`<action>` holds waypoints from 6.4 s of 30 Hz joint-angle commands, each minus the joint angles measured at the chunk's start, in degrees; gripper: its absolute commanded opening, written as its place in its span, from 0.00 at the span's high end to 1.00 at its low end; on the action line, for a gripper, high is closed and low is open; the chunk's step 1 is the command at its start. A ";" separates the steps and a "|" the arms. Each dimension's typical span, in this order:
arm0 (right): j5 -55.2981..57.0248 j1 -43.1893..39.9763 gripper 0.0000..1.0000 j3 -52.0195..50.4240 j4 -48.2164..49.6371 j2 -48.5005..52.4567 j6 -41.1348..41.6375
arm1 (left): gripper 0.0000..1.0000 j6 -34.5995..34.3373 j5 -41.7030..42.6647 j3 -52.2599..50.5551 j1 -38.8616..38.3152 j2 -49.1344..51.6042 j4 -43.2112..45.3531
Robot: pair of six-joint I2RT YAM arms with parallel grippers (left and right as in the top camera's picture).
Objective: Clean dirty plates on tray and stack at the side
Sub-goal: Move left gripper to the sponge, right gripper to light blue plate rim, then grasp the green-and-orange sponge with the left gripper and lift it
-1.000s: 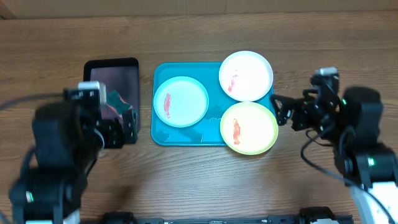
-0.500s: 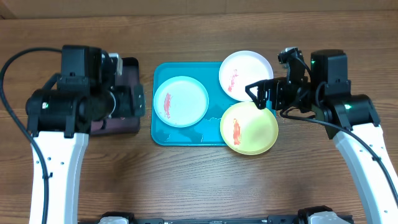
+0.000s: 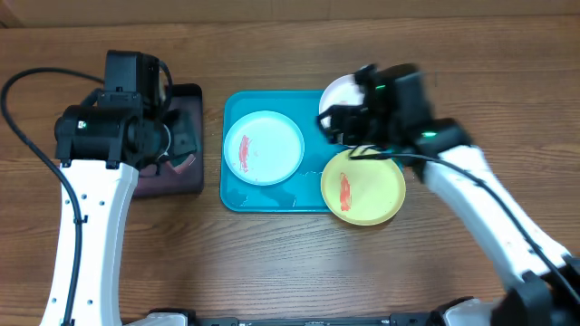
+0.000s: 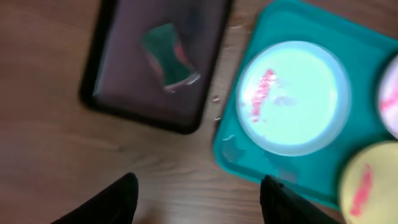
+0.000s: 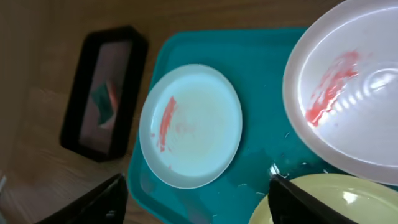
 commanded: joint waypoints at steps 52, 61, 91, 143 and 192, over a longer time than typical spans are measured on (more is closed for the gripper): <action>14.71 8.61 0.96 1.92 15.89 27.10 7.67 | 0.67 -25.27 -17.14 1.68 -8.61 15.96 -6.56; 14.73 8.61 0.96 1.88 15.89 27.12 7.85 | 0.56 -25.24 -17.14 1.68 -8.61 16.02 -5.55; 14.12 8.61 0.96 1.88 15.91 27.12 7.85 | 0.48 -35.85 -13.68 1.68 -1.31 20.55 0.46; 14.12 8.61 0.96 1.88 16.55 27.12 7.58 | 0.63 -57.31 -26.69 -1.62 -5.49 35.21 9.25; 14.12 8.61 0.96 1.88 16.81 27.12 7.39 | 0.96 -28.09 -23.63 -16.52 -0.66 35.08 31.93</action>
